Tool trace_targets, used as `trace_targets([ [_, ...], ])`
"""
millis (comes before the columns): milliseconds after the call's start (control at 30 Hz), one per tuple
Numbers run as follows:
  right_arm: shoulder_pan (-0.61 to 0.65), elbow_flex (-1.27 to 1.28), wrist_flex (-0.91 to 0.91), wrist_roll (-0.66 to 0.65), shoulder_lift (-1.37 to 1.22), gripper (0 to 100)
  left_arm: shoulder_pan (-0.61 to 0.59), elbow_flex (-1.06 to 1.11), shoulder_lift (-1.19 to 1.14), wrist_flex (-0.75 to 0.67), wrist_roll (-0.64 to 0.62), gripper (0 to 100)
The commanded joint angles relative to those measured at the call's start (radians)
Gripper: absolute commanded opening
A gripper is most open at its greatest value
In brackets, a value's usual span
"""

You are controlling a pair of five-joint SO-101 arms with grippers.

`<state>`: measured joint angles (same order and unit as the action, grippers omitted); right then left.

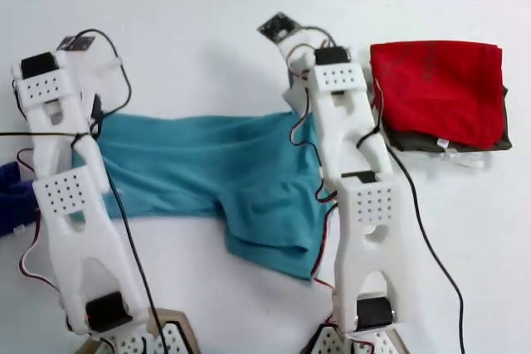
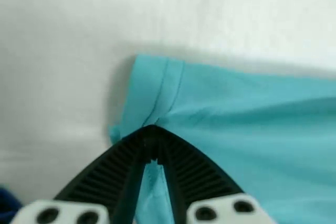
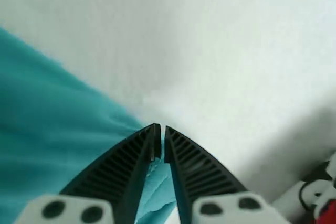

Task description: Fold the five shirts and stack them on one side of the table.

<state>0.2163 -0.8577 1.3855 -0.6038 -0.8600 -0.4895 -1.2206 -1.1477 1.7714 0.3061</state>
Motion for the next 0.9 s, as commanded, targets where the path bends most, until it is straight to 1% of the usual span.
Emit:
trace_targets([
  [0, 0.010, -0.206, 0.145, 0.009, 0.007, 2.1, 0.021, -0.002, 0.172, 0.017, 0.014, 3],
  [67, 0.021, -0.279, 0.239, 0.011, 0.007, 2.1, 0.034, 0.054, 0.259, 0.017, 0.014, 3],
  [200, 0.027, -0.377, 0.381, 0.009, 0.007, 2.2, 0.075, 0.280, 0.470, 0.017, 0.038, 3],
  [300, 0.021, -0.373, 0.387, 0.012, 0.053, 2.2, 0.106, 0.499, 0.637, 0.009, 0.069, 3],
  [400, 0.038, -0.270, 0.387, 0.012, 0.160, 2.2, 0.115, 0.745, 0.789, -0.044, 0.072, 3],
  [533, 0.090, 0.023, 0.380, 0.011, 0.371, 2.2, 0.103, 1.110, 0.947, -0.249, 0.094, 3],
  [600, 0.108, 0.201, 0.337, 0.011, 0.478, 2.3, 0.101, 1.280, 0.999, -0.359, 0.103, 3],
  [667, 0.111, 0.413, 0.237, 0.011, 0.595, 2.2, 0.098, 1.411, 1.033, -0.443, 0.104, 3],
  [733, 0.114, 0.680, 0.102, 0.011, 0.719, 2.2, 0.089, 1.504, 1.045, -0.496, 0.106, 3],
  [867, 0.124, 1.243, -0.191, 0.009, 0.964, 2.1, 0.061, 1.598, 1.045, -0.565, 0.106, 3],
])
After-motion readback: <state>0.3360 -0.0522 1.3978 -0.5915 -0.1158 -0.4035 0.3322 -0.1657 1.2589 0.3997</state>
